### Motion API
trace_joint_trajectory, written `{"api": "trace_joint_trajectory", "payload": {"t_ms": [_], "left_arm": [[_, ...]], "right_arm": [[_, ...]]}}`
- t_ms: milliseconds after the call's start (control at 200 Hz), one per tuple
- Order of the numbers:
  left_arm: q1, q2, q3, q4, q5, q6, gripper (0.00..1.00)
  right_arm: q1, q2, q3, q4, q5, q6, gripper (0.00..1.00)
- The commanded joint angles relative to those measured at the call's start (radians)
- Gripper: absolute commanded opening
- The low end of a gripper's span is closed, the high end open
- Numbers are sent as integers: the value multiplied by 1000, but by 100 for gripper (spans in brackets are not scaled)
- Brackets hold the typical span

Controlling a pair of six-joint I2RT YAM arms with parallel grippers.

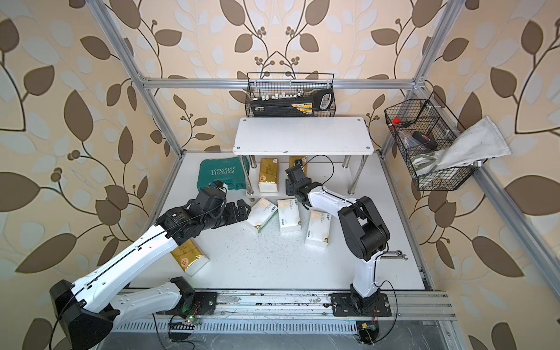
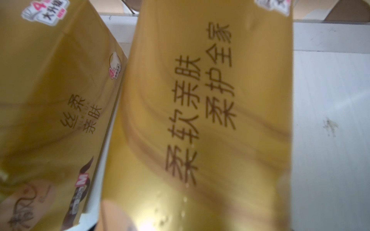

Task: Place the tissue boxes on the shelf by color
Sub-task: Place a box of tissues on the shelf.

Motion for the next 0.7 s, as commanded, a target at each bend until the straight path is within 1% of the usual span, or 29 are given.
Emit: {"api": "trace_joint_trajectory", "payload": {"t_ms": [0,125,210,375,400,695], "left_arm": [[-7,-2,23,3,-21,-11,99],[-6,5,24,5,-19,-10,99],[-6,6,24,7,-20,-12,99],[-7,6,17,11,-18,-13,99],[-7,6,17,13,-18,-14,99],[-7,2,15,16,-16,-15,99]], "right_arm": [[-9,36,19,-13,-4,-11,75],[-10,40,17,-14,-9,-9,82],[-10,35,8,-11,-8,-7,90],[-10,10,-21,-2,-10,1,96],[-11,4,-28,0,-14,3,99],[-11,-77,-109,35,-26,30,99]]}}
